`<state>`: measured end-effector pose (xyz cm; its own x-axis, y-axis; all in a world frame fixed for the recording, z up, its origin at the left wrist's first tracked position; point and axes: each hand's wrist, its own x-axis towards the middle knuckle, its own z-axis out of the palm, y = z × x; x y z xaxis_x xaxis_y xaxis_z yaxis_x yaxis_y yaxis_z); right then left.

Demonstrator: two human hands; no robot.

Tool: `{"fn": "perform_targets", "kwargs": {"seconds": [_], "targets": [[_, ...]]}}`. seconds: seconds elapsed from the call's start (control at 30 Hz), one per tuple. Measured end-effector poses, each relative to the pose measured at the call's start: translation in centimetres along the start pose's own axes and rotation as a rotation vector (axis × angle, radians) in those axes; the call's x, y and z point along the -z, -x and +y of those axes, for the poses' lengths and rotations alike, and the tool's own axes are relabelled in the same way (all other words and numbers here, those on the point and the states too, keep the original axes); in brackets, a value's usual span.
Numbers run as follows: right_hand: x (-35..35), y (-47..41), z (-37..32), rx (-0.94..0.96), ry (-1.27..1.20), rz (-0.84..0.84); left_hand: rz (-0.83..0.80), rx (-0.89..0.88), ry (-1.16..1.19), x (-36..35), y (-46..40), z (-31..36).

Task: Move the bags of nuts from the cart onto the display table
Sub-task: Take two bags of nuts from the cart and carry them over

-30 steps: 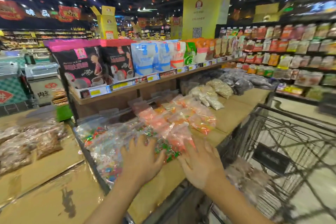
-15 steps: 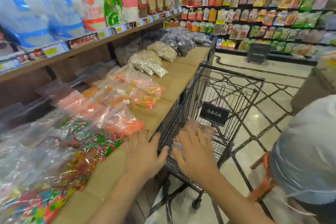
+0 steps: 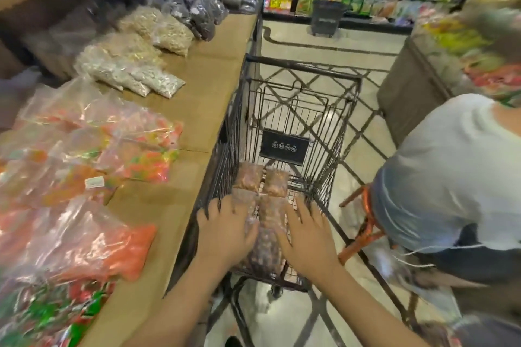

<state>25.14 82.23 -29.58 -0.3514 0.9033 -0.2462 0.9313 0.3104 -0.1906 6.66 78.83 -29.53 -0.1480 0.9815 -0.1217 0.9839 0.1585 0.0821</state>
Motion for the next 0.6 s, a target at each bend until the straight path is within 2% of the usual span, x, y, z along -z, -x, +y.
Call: {"fn": "perform_targets", "kwargs": {"seconds": [0.13,0.43,0.6], "targets": [[-1.1,-3.6,2.0,-0.039,-0.034,-0.045,-0.037,-0.053,-0.001,-1.4,-4.6,1.0],[-2.6,-13.7,6.2,0.0,-0.041,-0.117,-0.18,0.007,-0.066,-4.6,-14.7,2.3],[-4.1,-19.9,7.1,-0.011,-0.083,-0.169,-0.188,-0.001,-0.022,-7.5,-20.3,1.7]]}}
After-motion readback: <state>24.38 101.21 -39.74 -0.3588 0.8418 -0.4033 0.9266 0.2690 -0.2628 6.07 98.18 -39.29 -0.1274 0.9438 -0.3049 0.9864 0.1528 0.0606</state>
